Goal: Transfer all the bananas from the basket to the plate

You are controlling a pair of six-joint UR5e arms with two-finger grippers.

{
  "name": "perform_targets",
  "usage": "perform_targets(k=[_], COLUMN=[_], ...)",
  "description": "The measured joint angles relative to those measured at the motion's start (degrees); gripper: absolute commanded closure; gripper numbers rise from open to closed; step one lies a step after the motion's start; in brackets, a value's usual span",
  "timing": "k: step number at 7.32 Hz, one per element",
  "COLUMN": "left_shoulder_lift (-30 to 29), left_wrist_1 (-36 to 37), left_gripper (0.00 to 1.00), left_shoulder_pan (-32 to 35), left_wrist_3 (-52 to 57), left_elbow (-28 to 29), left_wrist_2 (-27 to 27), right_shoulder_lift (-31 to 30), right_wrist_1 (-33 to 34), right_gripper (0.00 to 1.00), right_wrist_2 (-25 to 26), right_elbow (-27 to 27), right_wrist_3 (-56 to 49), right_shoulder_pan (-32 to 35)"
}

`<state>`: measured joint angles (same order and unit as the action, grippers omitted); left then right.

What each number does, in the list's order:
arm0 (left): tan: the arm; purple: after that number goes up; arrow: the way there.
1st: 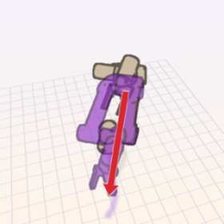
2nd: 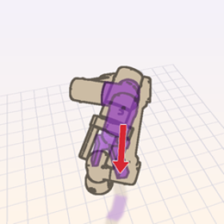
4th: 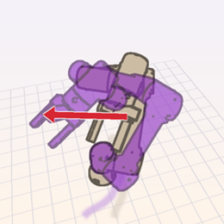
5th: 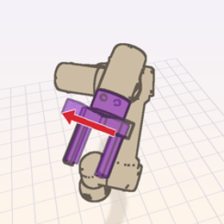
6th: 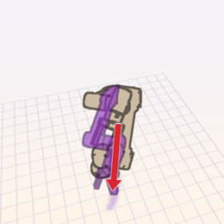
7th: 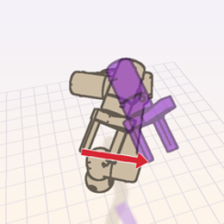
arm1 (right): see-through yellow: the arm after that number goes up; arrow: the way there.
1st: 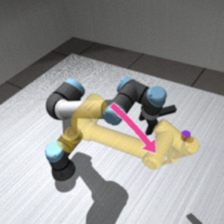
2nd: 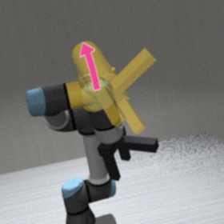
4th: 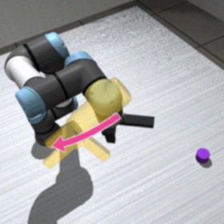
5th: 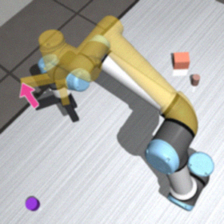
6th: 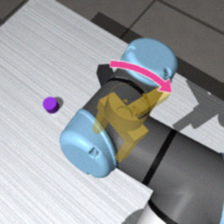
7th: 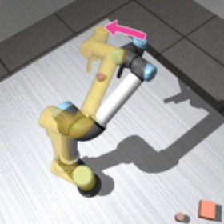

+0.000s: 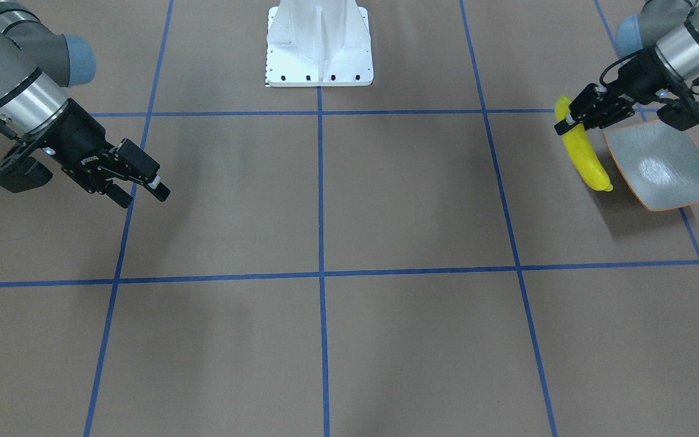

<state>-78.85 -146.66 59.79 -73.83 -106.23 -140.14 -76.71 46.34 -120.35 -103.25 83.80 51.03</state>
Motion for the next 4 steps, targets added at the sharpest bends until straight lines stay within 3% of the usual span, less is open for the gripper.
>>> perform_targets(k=[2,4], left_shoulder_lift=[7.57,11.11], left_wrist_1=[4.5,9.7], left_gripper=[1.0,1.0], left_shoulder_pan=[0.36,1.84], left_wrist_3=[9.79,22.25], left_elbow=[-0.15,0.03], left_wrist_2=[6.88,13.11], right_shoulder_lift=[-0.02,0.08], right_wrist_1=[0.05,0.07], right_gripper=[0.0,0.0], right_wrist_2=[1.04,1.6], right_elbow=[0.28,0.29], right_wrist_3=[-0.07,-0.04], right_shoulder_pan=[-0.04,-0.05])
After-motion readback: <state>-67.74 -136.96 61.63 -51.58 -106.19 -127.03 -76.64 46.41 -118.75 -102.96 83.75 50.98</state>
